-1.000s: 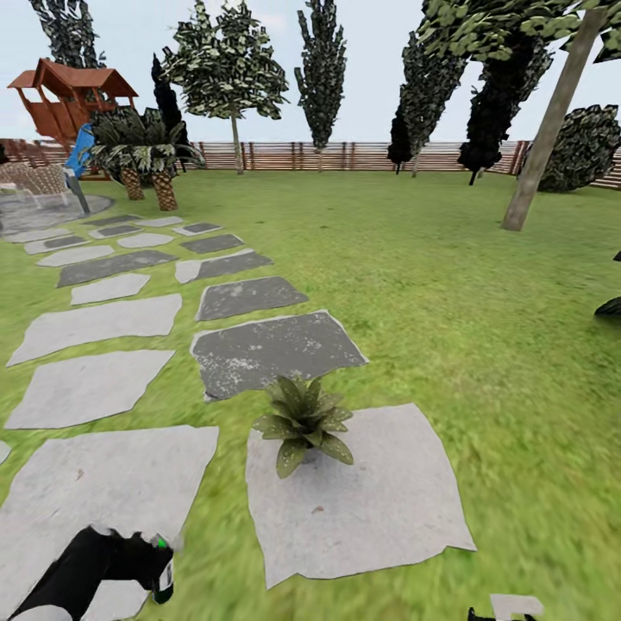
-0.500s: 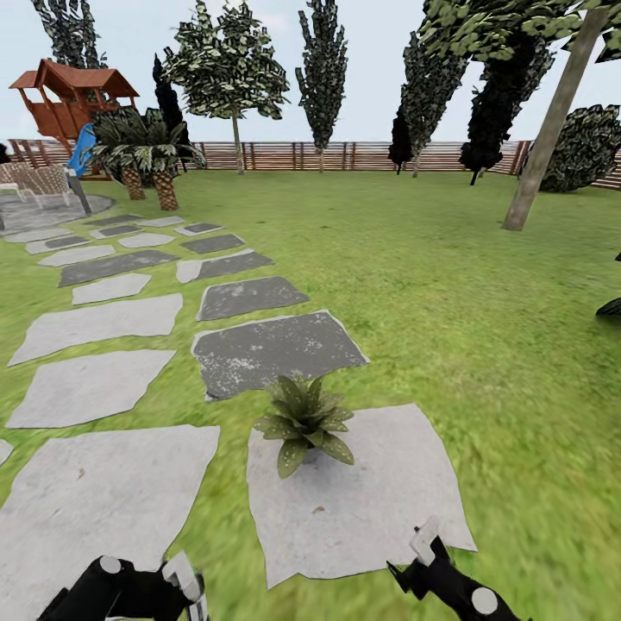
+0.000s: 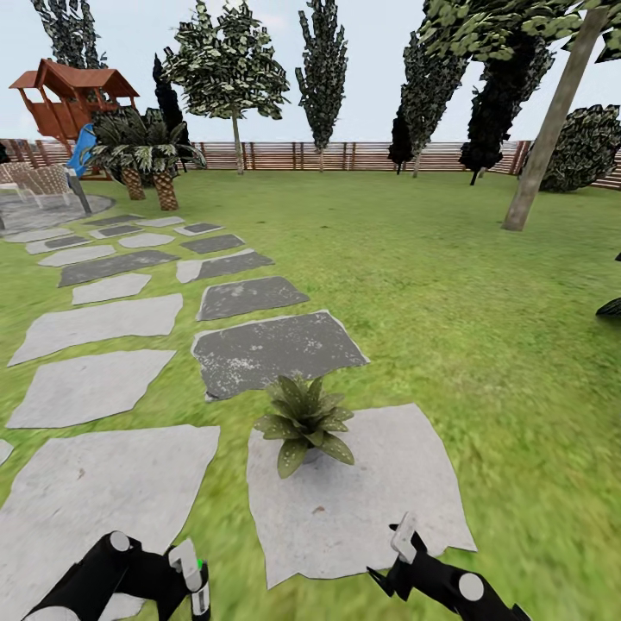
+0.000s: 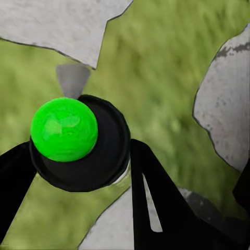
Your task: Pick up the pesticide atomizer in the garden and spray insectifuge to fully cover both potted plants in the garden.
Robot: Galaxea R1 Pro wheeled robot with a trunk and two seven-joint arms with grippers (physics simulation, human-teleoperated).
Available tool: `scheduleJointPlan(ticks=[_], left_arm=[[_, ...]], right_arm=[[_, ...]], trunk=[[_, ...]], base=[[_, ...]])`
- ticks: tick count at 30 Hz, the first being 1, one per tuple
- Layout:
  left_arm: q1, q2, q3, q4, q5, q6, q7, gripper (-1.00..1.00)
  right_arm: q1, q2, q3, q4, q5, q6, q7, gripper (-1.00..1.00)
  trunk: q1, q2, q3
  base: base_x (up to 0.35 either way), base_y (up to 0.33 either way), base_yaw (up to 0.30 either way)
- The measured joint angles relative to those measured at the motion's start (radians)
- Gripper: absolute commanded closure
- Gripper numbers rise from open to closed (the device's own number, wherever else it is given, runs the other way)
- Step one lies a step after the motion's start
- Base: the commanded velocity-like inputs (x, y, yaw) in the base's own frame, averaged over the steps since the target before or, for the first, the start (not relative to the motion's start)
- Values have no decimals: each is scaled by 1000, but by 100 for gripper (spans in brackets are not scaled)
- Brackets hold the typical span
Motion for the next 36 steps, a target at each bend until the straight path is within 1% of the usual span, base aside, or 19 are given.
scheduleJointPlan(ticks=[3, 7, 9, 16, 17, 18, 19, 23, 25, 26, 29, 30, 34, 36], left_arm=[[-5, 0, -2, -3, 0, -3, -1, 100], [-25, -8, -5, -4, 1, -21, -1, 100], [-36, -10, -7, -4, 0, -24, -1, 100], [-76, -50, -13, -14, -9, -48, -2, 100], [-104, -64, -12, -18, -7, -62, -2, 100], [-108, -69, -13, -25, -10, -67, -3, 100], [-109, -72, -13, -30, -10, -68, -3, 100], [-108, -85, -18, -37, -11, -72, -3, 100], [-108, -88, -46, -38, -11, -73, -3, 100], [-108, -92, -66, -38, -10, -73, -3, 100], [-105, -108, -94, -38, -10, -74, -3, 100], [-103, -114, -101, -38, -10, -75, -3, 100], [-98, -126, -162, -38, -7, -75, -1, 100], [-98, -137, -173, -38, -5, -75, 4, 100]], right_arm=[[-1, 6, 3, -8, -1, 1, 3, -100], [-1, 28, 9, -29, -1, 4, 9, -100], [-2, 40, 20, -40, -1, 4, 21, -100], [-3, 79, 60, -80, 1, 8, 59, -100], [-4, 116, 105, -165, -2, 8, 174, 100], [-4, 124, 119, -187, -1, 9, 196, 100], [-4, 125, 125, -196, -1, 9, 207, 100], [-4, 128, 134, -210, -1, 9, 234, 100], [-3, 140, 135, -212, -1, 9, 238, 100], [-4, 147, 135, -212, -1, 9, 239, 100], [-4, 159, 135, -222, -1, 9, 240, 100], [-4, 161, 135, -225, -1, 9, 241, 100], [-4, 164, 135, -244, -2, 9, 241, 100], [-4, 166, 136, -257, -2, 10, 241, 100]], trunk=[[0, 0, 0], [0, 0, 0], [0, 0, 0], [0, 0, 0], [0, 0, 0], [0, 0, 0], [0, 0, 0], [0, 0, 0], [0, 0, 0], [0, 0, 0], [0, 0, 0], [0, 0, 0], [0, 0, 0], [0, 0, 0]], base=[[0, 0, 0], [0, 0, 0], [0, 0, 0], [0, 0, 0], [0, 0, 0], [0, 0, 0], [0, 0, 0], [0, 0, 0], [0, 0, 0], [0, 0, 0], [0, 0, 0], [0, 0, 0], [0, 0, 0], [0, 0, 0]])
